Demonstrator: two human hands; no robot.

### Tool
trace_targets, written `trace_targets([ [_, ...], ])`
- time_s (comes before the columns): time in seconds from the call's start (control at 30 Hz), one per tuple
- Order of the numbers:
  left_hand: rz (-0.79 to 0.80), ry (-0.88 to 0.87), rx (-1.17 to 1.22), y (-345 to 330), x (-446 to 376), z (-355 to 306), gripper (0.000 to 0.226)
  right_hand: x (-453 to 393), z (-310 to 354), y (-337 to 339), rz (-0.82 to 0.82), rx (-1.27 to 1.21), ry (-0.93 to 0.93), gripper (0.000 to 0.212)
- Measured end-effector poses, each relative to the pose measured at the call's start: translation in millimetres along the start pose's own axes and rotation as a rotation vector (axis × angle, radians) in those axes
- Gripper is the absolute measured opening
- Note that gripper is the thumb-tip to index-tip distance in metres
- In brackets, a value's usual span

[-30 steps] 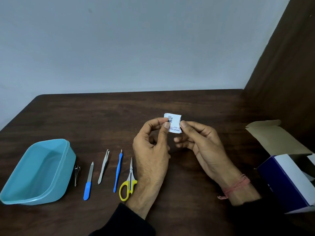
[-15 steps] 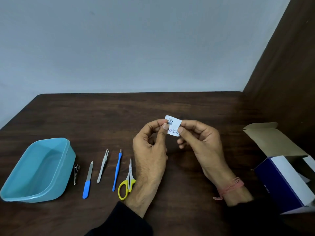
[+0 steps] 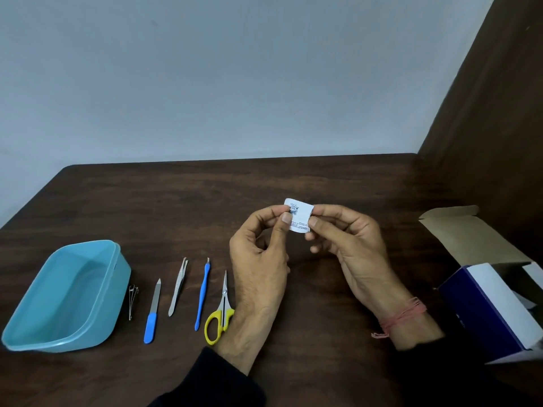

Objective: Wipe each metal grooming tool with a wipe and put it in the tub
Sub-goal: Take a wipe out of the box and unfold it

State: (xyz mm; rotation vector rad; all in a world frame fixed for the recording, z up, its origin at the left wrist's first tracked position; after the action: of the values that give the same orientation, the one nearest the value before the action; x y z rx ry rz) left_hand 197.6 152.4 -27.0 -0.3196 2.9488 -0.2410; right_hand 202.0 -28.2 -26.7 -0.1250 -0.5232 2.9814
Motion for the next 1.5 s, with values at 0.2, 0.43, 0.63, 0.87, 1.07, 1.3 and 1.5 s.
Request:
trace_targets([
  [0.2,-0.011,-0.040,-0.127,2,1,-3,0.007,-2,0,-1,0.006,-0.009,-0.014,0.017],
  [0.43,0.020,-0.030,-0.270,-3,4,-6,0.020,4,19,-2,-0.044,0.271,0.232,0.023],
  [0.63,0.028,0.000,-0.227,-3,6,-9,0.016,16,33,-9,-0.079,0.481,0.410,0.033],
  [0.87,0.000,-0.041,-0.322,-3,7,-13,0.006,25,44,-15,-0.099,0.667,0.555,0.033],
  [1.07,-0.018,-0.049,-0.343,-1,4,-8,0.006,28,46,-17,-0.124,0.716,0.577,0.033],
  [1.3,0.002,-0.061,-0.334,-2,4,-11,0.003,28,51,-12,-0.157,0.690,0.604,0.036],
  [1.5,-0.024,-0.038,-0.366,0,5,-7,0.004,33,52,-18,-0.139,0.785,0.686,0.037],
])
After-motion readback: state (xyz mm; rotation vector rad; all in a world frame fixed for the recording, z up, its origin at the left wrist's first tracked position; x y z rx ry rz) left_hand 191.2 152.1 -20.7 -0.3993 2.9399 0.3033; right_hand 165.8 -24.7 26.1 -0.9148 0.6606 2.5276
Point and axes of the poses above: each hand's wrist, its own x-axis away from the middle knuckle, its own y-axis out of the back of the hand, z = x × y, the point moved 9 cm from there along -x, towards the middle knuckle
